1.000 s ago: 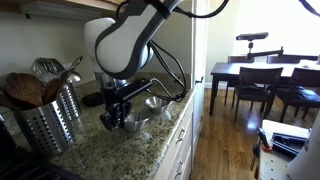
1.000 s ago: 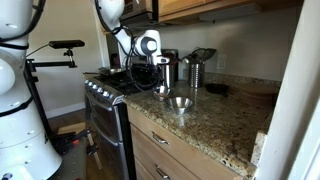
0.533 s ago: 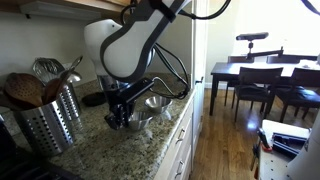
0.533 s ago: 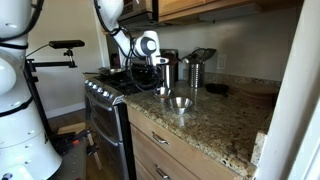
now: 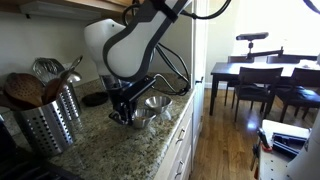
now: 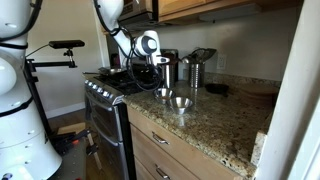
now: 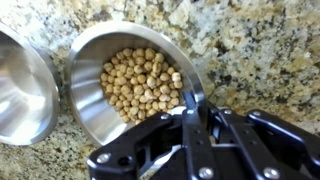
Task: Pour the things in the bowl on the left into the bowl on the right
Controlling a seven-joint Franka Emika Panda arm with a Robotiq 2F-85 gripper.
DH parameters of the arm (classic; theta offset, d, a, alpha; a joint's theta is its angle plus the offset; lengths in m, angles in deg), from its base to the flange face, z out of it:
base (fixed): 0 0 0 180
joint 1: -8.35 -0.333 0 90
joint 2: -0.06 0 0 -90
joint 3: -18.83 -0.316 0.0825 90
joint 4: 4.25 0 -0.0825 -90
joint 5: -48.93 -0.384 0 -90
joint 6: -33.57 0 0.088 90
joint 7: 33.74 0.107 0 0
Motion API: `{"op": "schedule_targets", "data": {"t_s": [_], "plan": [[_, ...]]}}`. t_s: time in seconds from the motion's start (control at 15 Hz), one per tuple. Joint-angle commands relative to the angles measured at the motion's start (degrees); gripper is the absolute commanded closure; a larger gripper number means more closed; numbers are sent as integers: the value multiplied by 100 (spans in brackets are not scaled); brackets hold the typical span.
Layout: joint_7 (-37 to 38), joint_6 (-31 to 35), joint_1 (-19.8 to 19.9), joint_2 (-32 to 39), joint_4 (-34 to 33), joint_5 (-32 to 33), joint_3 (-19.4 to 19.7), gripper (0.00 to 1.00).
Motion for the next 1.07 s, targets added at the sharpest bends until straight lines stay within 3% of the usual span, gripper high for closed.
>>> {"op": "schedule_targets", "data": {"t_s": [0.0,1.0], "plan": [[221,-248,-102,-284,142,205,126,92],[124,-519,-92,-194,-152,302,95,93]]}}
